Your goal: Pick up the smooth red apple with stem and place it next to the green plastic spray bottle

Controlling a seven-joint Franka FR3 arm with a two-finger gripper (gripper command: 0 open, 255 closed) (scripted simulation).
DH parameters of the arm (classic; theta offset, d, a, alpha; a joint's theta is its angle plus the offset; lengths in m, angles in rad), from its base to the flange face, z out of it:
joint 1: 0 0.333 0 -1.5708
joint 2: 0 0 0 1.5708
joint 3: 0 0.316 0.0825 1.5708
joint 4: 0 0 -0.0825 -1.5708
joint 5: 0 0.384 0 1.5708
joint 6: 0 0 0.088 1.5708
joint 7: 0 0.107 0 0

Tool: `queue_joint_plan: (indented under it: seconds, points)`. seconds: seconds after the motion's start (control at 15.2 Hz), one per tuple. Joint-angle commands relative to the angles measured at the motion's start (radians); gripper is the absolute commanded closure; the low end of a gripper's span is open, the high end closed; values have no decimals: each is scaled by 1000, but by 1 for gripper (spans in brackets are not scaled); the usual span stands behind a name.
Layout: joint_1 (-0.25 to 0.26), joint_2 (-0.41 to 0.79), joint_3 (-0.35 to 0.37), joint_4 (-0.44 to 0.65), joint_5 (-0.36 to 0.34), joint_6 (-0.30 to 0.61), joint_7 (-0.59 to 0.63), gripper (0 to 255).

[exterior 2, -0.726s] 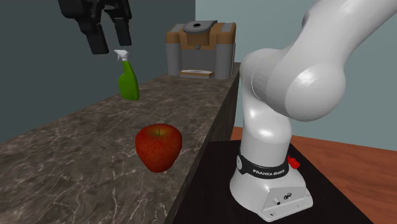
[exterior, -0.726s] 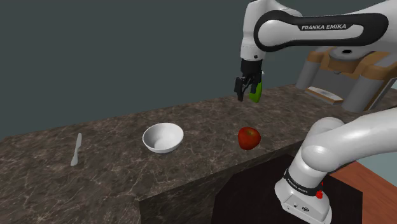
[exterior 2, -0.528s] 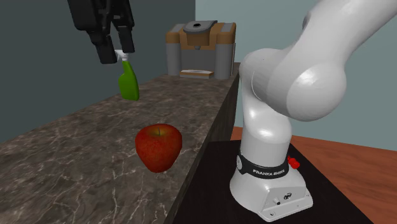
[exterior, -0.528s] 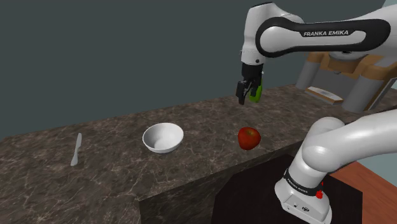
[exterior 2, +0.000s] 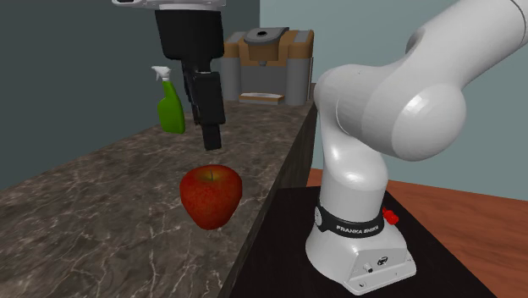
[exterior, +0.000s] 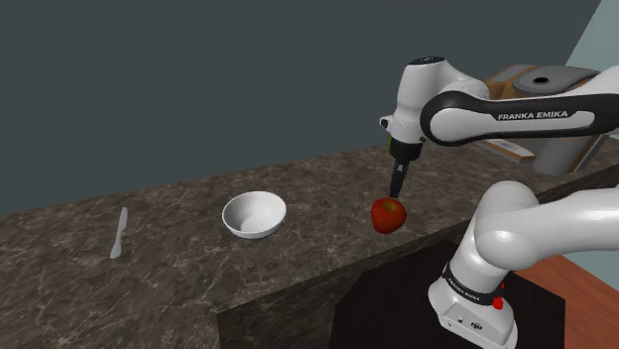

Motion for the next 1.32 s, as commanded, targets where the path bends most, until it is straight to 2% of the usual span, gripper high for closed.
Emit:
queue_joint_plan:
  seconds: [0.0, 0.46, 0.99, 1.06, 1.25]
  points:
    - [8, -30, -17, -58, -18, 34, -44, 0]
    - [-1, -11, -28, -139, -32, 134, -43, 0]
    - [-1, -11, -28, -139, -32, 134, -43, 0]
    - [-1, -11, -28, -139, -32, 134, -43, 255]
    - [-1, -11, -28, -139, -32, 134, -43, 255]
